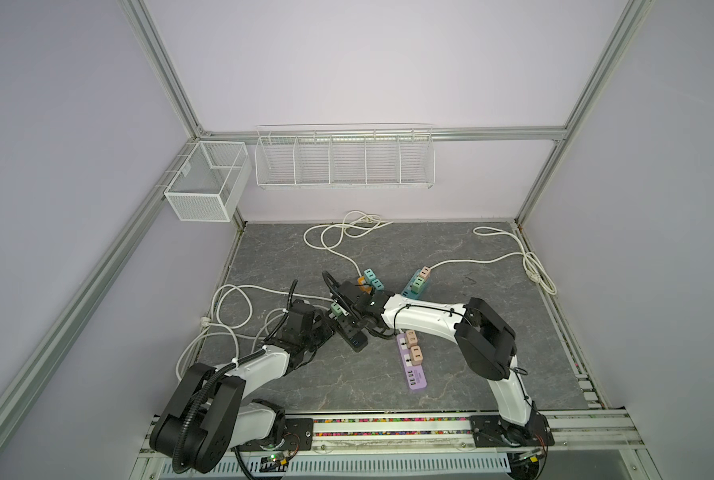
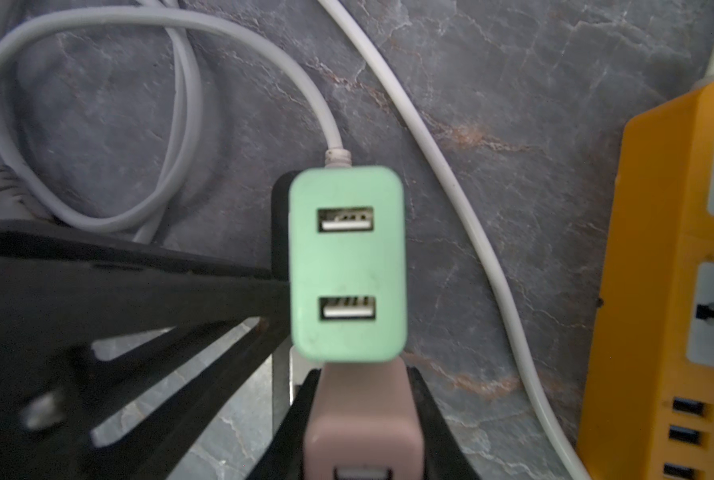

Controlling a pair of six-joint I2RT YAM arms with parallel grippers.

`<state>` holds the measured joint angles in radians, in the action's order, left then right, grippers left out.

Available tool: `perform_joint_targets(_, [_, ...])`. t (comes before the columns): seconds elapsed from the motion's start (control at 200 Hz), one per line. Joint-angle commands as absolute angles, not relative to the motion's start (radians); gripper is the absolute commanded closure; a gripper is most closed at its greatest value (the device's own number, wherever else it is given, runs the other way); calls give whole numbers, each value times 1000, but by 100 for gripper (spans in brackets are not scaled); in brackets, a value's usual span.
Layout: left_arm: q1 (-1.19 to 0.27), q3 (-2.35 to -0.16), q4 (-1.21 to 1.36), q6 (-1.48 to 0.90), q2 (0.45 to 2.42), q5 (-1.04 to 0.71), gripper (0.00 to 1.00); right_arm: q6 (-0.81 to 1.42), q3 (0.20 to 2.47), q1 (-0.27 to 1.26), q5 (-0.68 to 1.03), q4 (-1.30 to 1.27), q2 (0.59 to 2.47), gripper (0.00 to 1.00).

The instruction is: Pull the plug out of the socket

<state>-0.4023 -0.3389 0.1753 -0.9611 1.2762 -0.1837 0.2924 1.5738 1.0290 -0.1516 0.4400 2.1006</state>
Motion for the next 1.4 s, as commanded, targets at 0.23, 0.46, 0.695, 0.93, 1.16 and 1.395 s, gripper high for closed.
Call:
perform_joint_targets(0.23, [-420,-317,-11,-963,1366,-110,75,304,1586,1054,-229,445,2065,80])
perform_joint_targets(0.46, [-425,-322,0,-961,1405,-117,76,324,1541,994,-203,421,2022,80])
perform_joint_targets(0.695, [-429,-331,3,-962,1430,-114,77,295,1572,1052,-205,427,2045,81])
perform_joint_targets(0.93, [-432,-336,11,-964,1451,-137,78,330,1524,1003,-161,384,2011,81])
perform_joint_targets(1.16, [-449,-320,9,-993,1407,-139,78,307,1532,1038,-166,389,2022,81])
perform_joint_targets(1.395, [-449,-327,-15,-981,1406,-123,79,306,1501,1011,-175,376,1983,81])
